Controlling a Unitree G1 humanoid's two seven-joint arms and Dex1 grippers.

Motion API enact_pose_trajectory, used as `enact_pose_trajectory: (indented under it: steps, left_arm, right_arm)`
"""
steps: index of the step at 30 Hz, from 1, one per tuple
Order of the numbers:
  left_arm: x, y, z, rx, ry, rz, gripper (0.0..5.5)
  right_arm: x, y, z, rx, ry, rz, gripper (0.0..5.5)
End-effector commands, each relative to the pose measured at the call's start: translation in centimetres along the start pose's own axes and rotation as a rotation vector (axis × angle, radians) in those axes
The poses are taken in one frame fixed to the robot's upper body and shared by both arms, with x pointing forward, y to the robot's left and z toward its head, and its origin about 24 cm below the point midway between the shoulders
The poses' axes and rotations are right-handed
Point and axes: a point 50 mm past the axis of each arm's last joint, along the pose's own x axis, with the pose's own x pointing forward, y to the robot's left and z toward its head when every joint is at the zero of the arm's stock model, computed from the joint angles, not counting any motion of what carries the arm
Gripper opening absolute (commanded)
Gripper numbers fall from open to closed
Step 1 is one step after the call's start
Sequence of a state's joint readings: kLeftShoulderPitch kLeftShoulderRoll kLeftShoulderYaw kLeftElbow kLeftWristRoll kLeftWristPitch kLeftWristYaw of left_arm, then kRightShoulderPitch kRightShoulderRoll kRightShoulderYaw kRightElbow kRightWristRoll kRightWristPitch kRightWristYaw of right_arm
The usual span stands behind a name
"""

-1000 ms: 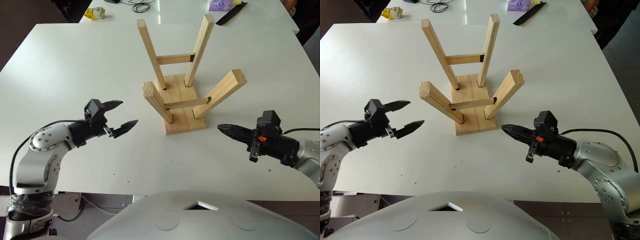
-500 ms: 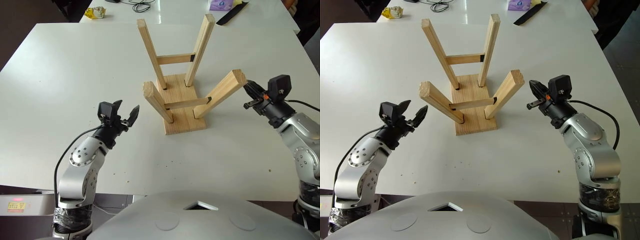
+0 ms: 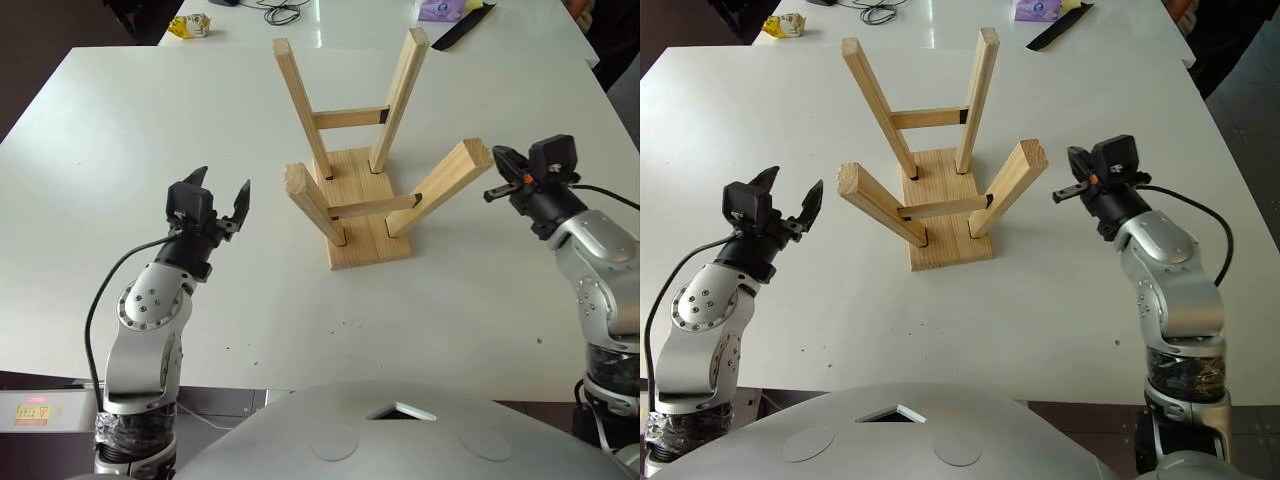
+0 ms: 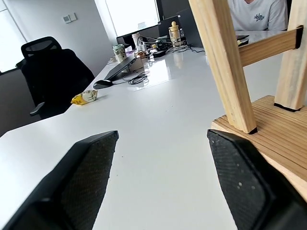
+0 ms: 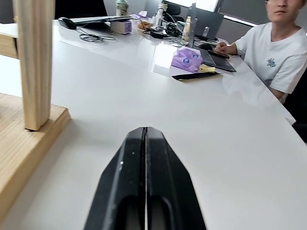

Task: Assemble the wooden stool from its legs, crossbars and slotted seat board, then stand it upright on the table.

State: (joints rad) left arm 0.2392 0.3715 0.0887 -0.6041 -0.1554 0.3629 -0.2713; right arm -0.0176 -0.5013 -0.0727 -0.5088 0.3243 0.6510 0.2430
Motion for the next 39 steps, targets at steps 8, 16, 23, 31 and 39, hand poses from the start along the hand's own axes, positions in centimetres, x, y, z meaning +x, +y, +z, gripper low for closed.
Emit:
enact_pose_trajectory:
  steps: [8,16,23,31,39]
  left_arm:
    - [4.4,-6.6,3.2,-0.019,0.009,-0.292,3.45]
    - [3.3,-2.4,0.2,0.022,0.110,-0.137,3.45]
    - [3.6,-3.9,1.4,-0.046,0.008,-0.291,3.45]
    - [3.5,-5.7,2.1,-0.020,-0.049,-0.483,3.45]
    - [4.0,-9.8,2.2,-0.091,-0.075,-0.657,3.45]
  right_arm:
    - [1.9,8.6,1.8,0.054,-0.033,0.236,0.00]
    - [1.6,4.8,0.2,0.018,0.007,0.069,0.00]
    - [0.6,1.8,-2.6,-0.089,0.142,0.074,0.00]
    - [-6.1,2.7,-6.3,-0.350,0.424,0.687,0.00]
    - [-3.0,3.6,-7.0,-0.441,0.365,0.720,0.00]
